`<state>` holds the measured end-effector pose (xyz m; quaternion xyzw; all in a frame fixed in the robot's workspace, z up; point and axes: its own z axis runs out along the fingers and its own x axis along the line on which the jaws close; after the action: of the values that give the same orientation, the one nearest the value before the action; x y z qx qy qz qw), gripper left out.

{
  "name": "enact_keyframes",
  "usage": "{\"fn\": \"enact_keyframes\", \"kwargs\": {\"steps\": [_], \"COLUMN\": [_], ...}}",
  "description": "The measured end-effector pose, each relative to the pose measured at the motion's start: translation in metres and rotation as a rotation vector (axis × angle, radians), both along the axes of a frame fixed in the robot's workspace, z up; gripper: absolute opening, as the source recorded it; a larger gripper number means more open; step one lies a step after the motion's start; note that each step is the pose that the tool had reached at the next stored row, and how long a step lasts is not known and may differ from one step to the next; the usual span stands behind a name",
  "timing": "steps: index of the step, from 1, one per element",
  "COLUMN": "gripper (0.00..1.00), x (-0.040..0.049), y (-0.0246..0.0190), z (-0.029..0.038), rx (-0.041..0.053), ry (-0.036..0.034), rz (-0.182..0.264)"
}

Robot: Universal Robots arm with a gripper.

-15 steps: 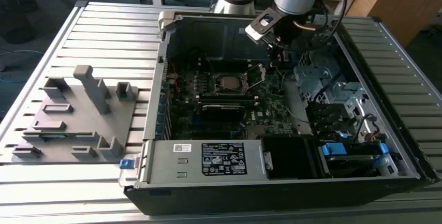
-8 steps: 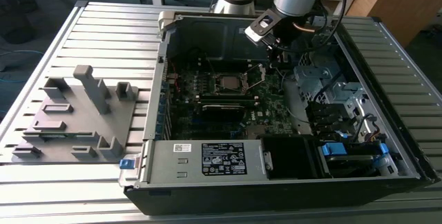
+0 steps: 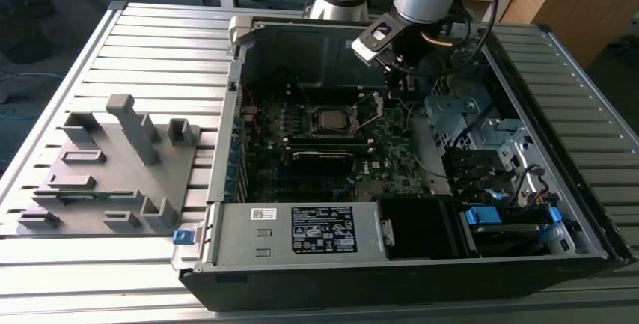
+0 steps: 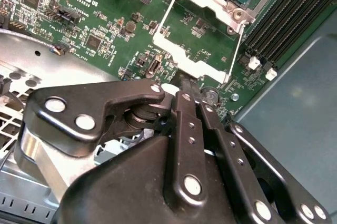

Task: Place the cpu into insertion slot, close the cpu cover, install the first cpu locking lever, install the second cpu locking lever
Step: 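Close the cpu cover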

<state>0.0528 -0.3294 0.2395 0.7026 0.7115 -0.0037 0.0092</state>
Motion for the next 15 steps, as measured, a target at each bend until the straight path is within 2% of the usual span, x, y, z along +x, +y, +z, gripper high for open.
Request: {"fn": "enact_keyframes", "kwargs": {"steps": [2, 7, 15], "gripper": [0.11, 0.11, 0.11], "x": [-0.0039, -0.0182, -0.0453], "y": [-0.0002, -0.0009, -0.0017], "z": [0.0, 0.0, 0.0], "rx": [0.0, 0.0, 0.0005], "ry": [-0.0046, -0.0273, -0.0754], "rz": [0.0, 0.0, 0.0]}}
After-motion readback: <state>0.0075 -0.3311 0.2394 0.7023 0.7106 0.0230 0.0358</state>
